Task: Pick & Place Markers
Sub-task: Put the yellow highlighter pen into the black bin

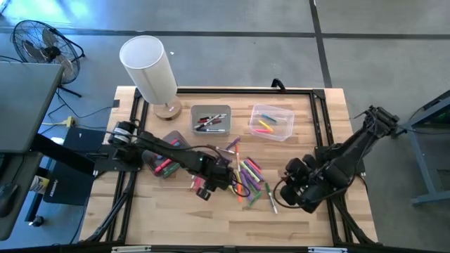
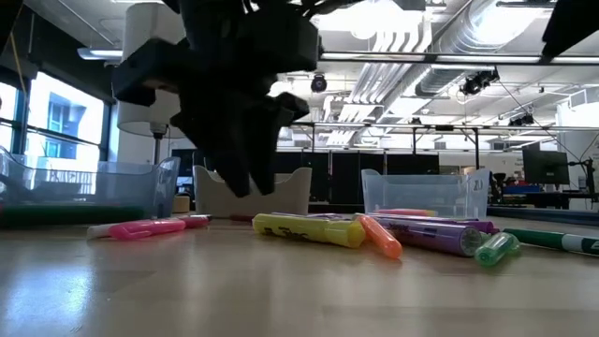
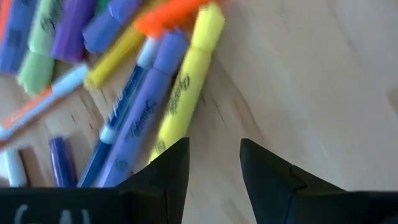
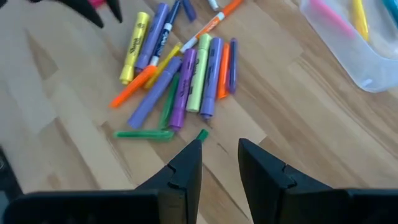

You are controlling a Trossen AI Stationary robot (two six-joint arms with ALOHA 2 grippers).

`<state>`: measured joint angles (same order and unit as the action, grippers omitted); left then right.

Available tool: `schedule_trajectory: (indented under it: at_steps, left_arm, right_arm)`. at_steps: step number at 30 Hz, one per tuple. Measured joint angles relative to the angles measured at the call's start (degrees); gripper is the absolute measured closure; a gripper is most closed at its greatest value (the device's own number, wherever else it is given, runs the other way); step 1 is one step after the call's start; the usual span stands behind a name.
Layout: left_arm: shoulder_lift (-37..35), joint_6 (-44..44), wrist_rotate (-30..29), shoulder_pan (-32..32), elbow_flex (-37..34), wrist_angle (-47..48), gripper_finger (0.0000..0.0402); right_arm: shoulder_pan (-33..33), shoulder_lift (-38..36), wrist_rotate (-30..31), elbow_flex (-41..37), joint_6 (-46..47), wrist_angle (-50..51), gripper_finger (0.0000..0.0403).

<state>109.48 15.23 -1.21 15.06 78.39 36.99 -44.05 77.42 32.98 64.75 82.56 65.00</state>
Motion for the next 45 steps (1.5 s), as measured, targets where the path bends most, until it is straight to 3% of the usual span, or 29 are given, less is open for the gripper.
schedule_trajectory:
  at_steps: [6,14,26,34,37,41,45]
  left_arm:
    - [2.46,-0.45,-5.06,-0.05,0.05,-3.3,0.0262]
    - [3.95,-0.21,-4.87,-0.05,0.09,-4.2,0.0262]
    - [4.16,-0.56,-2.26,-0.07,-0.02,-4.2,0.0262]
    - [7.14,-9.56,2.1,0.34,0.22,-5.53,0.0264]
    - [8.4,-12.27,2.42,0.61,0.22,-5.58,0.0282]
    - [8.49,-13.26,1.96,1.25,0.22,-4.8,0.0343]
    - [8.64,-17.18,1.09,2.06,0.22,-3.57,0.0345]
  right_arm:
    - [-1.31,-0.03,-0.45,0.0,-0.02,-0.41,0.0309]
    - [-2.04,-0.03,-0.36,0.0,-0.27,-0.53,0.0309]
    - [-2.15,-0.03,0.67,0.0,-0.5,-0.36,0.0309]
    - [-2.14,-0.03,1.19,0.0,-0.56,-0.45,0.0309]
    - [-2.15,-0.03,1.26,0.0,-1.12,-0.47,0.0309]
    - [-2.12,-0.03,1.37,0.0,-1.6,-0.54,0.0309]
    - [-2.12,-0.03,2.58,0.0,-1.61,-0.57,0.0309]
